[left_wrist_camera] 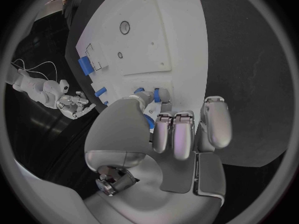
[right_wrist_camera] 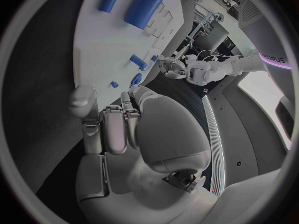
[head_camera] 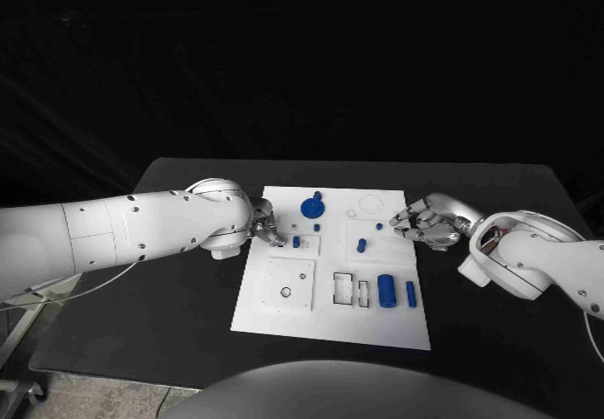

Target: Assemble the parts on the task board

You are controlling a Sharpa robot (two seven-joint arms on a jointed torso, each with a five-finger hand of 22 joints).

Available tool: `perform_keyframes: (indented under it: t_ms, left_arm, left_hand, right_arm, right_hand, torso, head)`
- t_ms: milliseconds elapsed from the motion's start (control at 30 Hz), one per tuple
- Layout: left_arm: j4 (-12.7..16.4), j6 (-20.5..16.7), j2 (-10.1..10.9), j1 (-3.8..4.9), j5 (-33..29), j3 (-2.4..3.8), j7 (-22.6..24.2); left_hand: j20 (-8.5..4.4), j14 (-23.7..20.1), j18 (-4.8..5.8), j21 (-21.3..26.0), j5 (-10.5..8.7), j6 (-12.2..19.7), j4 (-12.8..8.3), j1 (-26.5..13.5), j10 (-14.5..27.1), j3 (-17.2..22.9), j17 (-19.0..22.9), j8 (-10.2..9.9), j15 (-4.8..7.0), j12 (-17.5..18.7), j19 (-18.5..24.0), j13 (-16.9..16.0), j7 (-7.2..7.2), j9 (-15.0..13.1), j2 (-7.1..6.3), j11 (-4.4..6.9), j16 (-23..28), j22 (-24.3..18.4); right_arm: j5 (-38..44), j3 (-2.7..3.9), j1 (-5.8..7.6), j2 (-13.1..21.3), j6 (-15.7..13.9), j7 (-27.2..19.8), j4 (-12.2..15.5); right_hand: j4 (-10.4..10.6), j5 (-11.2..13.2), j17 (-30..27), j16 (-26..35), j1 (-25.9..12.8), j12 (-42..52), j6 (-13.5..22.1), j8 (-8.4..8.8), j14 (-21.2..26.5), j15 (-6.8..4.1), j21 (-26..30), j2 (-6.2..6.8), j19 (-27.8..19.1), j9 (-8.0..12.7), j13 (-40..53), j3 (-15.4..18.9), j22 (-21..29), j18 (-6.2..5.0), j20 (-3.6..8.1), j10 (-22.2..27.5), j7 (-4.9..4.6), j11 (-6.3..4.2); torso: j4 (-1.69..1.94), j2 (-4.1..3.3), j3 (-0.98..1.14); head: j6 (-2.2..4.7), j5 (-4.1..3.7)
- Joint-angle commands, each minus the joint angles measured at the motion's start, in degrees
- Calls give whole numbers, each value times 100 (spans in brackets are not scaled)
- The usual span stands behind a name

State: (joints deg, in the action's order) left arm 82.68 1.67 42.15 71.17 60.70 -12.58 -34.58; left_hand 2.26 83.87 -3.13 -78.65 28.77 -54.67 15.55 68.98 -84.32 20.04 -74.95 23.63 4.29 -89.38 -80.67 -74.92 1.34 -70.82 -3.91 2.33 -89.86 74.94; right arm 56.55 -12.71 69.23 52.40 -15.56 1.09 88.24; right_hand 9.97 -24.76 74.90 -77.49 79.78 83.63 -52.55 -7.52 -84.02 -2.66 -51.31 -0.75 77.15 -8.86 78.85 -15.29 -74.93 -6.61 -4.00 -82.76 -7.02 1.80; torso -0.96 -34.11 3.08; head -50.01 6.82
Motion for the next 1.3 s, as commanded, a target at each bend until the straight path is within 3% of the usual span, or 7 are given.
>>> perform_keyframes:
  t_ms: [33, 367, 467, 667, 733, 967, 1300]
  left_arm:
    - [2, -9, -28, -22, -22, -1, 119]
    - [-6, 62, -27, -33, -22, 0, 96]
    - [3, 98, -20, -33, -22, 0, 107]
    - [4, 107, -11, -34, -31, 0, 202]
    - [-1, 98, -10, -34, -47, 0, 225]
    - [-24, 46, -2, -34, -118, 0, 265]
    - [-50, -237, 2, -32, -108, 6, 338]
  left_hand:
    - [-17, 561, -28, 41, -22, 24, 4, 16, -459, 52, -1432, -28, 12, 23, 29, -1395, 6, 6, 62, -19, 28, 838]
    - [-11, 548, -32, 63, -141, 30, 7, -23, -444, 64, -1414, -33, 5, 35, 42, -1379, 20, 4, 46, -31, 38, 833]
    - [18, 540, -30, 83, -825, 37, 92, -350, -435, -54, -1404, -110, -27, 42, 48, -1370, 62, 66, 95, -66, 44, 838]
    - [82, 544, -31, 105, -2184, -22, 118, -1825, -421, -997, -1410, -405, -91, 52, 40, -1354, 153, 371, 171, -153, 41, 859]
    - [86, 547, -34, 110, -2404, -46, 128, -2017, -418, -1207, -1414, -467, -108, 54, 36, -1351, 165, 448, 200, -159, 39, 868]
    - [109, 550, -34, 124, -2564, -134, 126, -2250, -424, -1683, -1419, -551, -118, 49, 26, -1358, 174, 579, 350, -173, 36, 891]
    - [100, 564, -31, 123, -2303, -249, 119, -2062, -437, -1908, -1438, -457, -101, 38, 4, -1371, 139, 551, 583, -148, 24, 921]
  right_arm:
    - [-11, 2, -4, 4, 63, 29, -4]
    - [-11, 2, -5, 12, 109, 53, 0]
    - [-11, 2, -5, 6, 123, 58, -1]
    - [-11, 2, -7, -1, 140, 66, -5]
    - [-11, 2, -8, 1, 146, 69, -5]
    - [-11, 2, -9, 9, 160, 75, -3]
    - [-11, 2, -9, 10, 169, 78, -7]
  right_hand:
    - [-2, -31, 431, 24, 31, -20, -42, 15, -213, 46, 19, -15, -39, 5, 413, -46, -412, -42, 5, 39, 4, -11]
    - [-12, -43, 425, 31, 35, -22, -44, 15, -210, 48, 24, -14, -40, 6, 411, -56, -413, -42, 4, 41, 2, -8]
    - [-16, -48, 423, 33, 36, -23, -47, 14, -209, 49, 26, -15, -41, 5, 410, -61, -413, -42, 3, 40, 2, -5]
    - [-27, -58, 424, 32, 36, -24, -65, 5, -209, 55, 39, -15, -44, 3, 409, -73, -412, -43, 0, 40, 1, 6]
    - [-31, -62, 421, 35, 37, -24, -72, 2, -208, 58, 35, -14, -42, 1, 408, -77, -414, -42, -1, 40, 0, 10]
    - [-47, -76, 419, 37, 40, -28, -91, -6, -208, 66, 36, -13, -41, -2, 405, -92, -418, -40, -6, 43, -3, 22]
    - [-74, -100, 417, 40, 43, -31, -130, -24, -207, 81, 56, -11, -45, -8, 400, -117, -419, -41, -16, 45, -10, 42]
  torso:
    - [-1, -1, -2]
    - [2, -1, 0]
    - [3, -1, -1]
    - [1, 0, -1]
    - [1, 0, -1]
    - [0, -1, 0]
    - [0, -2, -2]
  head:
    - [1, -3]
    - [1, -5]
    - [1, 0]
    - [1, 7]
    - [1, 7]
    - [1, 11]
    - [1, 4]
